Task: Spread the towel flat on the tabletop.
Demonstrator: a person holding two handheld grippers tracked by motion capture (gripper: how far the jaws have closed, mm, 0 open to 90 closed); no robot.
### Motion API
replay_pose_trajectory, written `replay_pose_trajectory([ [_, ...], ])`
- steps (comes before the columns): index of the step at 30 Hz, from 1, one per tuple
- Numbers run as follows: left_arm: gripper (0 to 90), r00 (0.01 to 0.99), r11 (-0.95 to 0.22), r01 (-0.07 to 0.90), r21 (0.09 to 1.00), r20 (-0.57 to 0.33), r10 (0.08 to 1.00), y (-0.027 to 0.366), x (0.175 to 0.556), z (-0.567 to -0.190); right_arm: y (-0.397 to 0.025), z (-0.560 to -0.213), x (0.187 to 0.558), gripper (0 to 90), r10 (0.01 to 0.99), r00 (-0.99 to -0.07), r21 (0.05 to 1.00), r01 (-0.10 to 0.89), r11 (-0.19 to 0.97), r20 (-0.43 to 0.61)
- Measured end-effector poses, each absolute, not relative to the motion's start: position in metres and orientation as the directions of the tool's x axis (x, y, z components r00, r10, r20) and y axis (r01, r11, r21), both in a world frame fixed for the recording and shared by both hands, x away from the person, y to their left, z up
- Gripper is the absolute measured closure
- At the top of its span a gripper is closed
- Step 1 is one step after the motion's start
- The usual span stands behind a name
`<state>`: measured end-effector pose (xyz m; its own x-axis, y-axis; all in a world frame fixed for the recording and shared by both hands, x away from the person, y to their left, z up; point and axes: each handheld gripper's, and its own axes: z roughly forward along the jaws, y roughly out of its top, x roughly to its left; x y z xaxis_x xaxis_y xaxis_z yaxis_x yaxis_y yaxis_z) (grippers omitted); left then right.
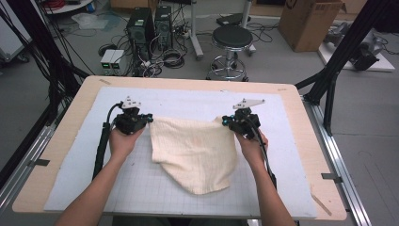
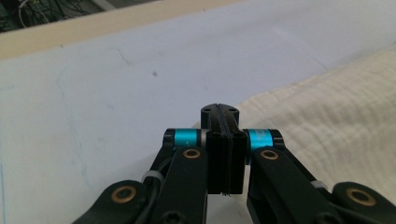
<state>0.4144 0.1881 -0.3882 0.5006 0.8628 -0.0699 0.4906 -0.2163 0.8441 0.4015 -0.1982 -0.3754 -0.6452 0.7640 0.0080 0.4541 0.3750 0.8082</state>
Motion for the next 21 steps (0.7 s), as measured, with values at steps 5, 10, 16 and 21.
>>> replay_pose_trajectory([
  [5,70.9,0.461,-0.107,0.483,0.869,-0.15,0.874,0.185,0.443,-0.377,-0.21,-0.379,0.43,71.9,0.861,-0.508,0.824,0.5,0.266,0.03],
  [10,66.0,0.515,-0.167,0.498,0.851,-0.135,0.847,0.183,0.439,-0.384,-0.222,-0.392,0.431,67.3,0.841,-0.531,0.787,0.562,0.254,0.108],
  [16,66.3,0.561,-0.169,0.486,0.858,-0.158,0.812,0.182,0.419,-0.393,-0.221,-0.393,0.415,62.9,0.807,-0.578,0.776,0.561,0.287,0.12],
  [21,64.5,0.614,-0.188,0.455,0.87,-0.153,0.775,0.184,0.393,-0.399,-0.215,-0.384,0.392,59.7,0.765,-0.637,0.805,0.503,0.314,0.1],
])
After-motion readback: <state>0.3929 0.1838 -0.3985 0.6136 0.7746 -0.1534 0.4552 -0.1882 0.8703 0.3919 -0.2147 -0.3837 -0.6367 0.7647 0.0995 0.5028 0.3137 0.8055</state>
